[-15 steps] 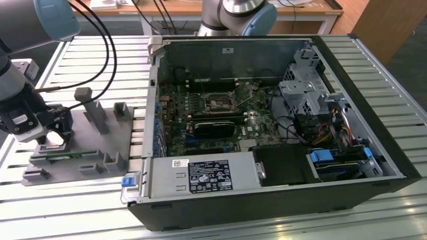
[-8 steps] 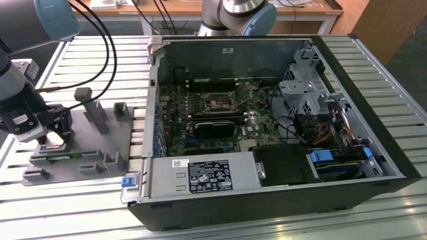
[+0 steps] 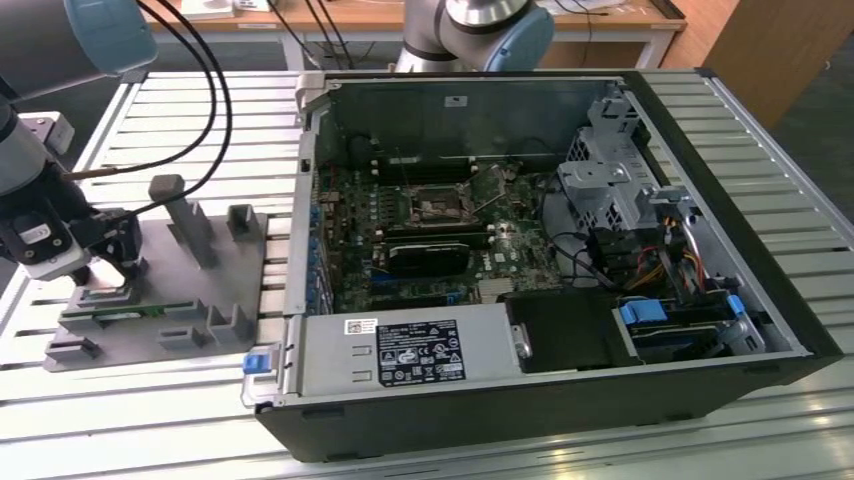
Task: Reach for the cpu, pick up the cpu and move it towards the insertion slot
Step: 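Pick up the cpu and move it towards the insertion slot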
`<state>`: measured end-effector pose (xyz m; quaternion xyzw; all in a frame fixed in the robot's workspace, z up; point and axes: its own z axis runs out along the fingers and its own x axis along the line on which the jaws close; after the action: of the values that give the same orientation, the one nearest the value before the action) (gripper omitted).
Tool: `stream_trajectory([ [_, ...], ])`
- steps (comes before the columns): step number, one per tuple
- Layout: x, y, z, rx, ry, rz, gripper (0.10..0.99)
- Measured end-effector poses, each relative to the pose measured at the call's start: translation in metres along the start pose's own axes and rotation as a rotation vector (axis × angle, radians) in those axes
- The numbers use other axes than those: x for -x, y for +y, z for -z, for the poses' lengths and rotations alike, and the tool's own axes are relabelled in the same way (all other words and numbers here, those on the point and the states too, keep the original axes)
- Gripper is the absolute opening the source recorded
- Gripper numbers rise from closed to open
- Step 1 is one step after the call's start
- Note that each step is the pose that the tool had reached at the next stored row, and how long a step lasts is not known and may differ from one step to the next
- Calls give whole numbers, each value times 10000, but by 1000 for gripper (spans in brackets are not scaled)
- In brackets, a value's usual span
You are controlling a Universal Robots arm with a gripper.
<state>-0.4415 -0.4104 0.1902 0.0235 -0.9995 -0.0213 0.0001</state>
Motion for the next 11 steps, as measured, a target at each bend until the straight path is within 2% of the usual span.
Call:
stream_trajectory([
  [3, 0, 3, 66, 6, 0, 0, 541],
  [11, 0, 3, 71, 1, 2, 1, 541],
])
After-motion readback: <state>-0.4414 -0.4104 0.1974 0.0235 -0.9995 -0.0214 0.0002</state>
